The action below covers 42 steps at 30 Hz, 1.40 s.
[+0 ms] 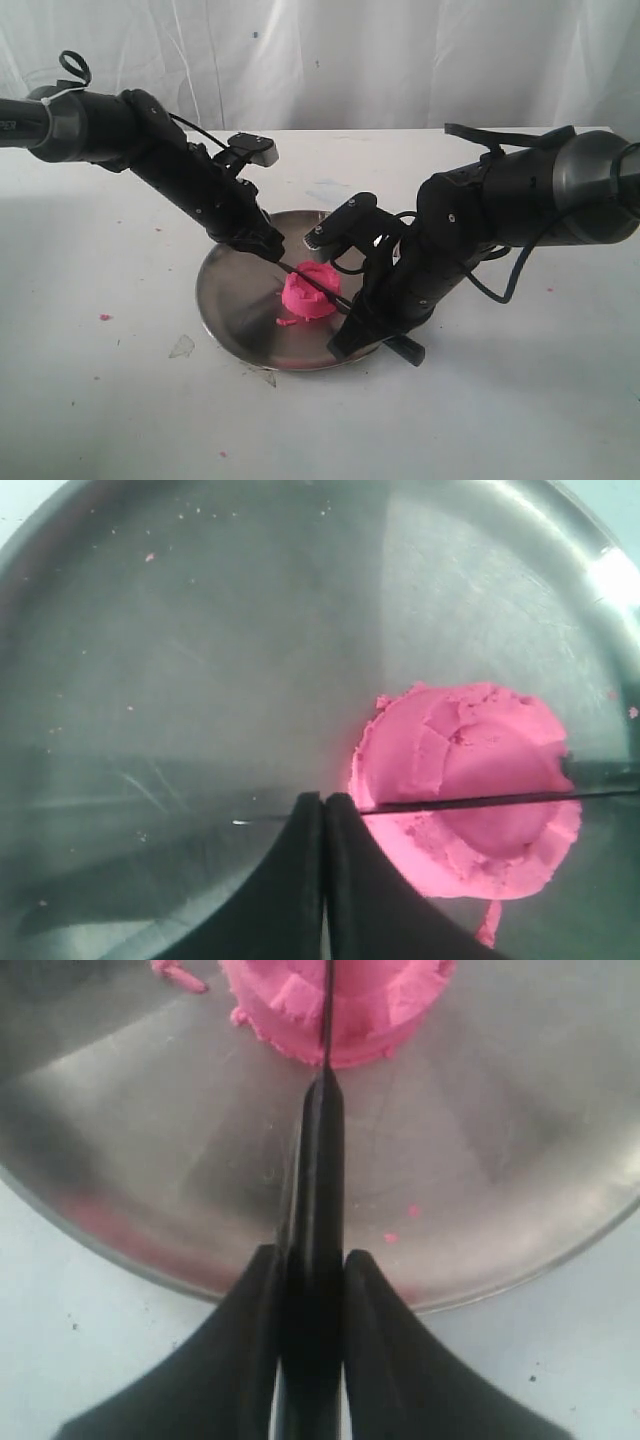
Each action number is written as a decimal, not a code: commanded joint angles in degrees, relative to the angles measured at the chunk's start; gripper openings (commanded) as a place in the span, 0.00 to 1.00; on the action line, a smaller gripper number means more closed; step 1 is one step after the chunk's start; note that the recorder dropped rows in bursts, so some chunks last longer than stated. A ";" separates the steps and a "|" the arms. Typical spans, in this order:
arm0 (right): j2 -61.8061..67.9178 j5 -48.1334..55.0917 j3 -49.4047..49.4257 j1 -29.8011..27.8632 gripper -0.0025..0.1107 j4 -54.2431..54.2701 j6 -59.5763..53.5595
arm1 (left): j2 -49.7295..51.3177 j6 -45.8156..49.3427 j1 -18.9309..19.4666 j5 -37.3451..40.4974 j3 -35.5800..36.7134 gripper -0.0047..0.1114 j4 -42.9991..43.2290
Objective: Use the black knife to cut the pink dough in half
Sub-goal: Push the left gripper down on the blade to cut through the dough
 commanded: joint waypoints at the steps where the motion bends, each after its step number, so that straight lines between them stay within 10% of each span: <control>1: -0.11 -0.96 -0.06 -0.24 0.02 -0.03 -0.59 | 1.02 -0.57 -0.37 0.68 -0.26 0.04 -0.35; 42: 1.58 -0.80 -0.06 -0.24 0.02 0.09 -0.81 | 5.02 -0.76 -1.34 3.61 -3.50 0.04 -0.22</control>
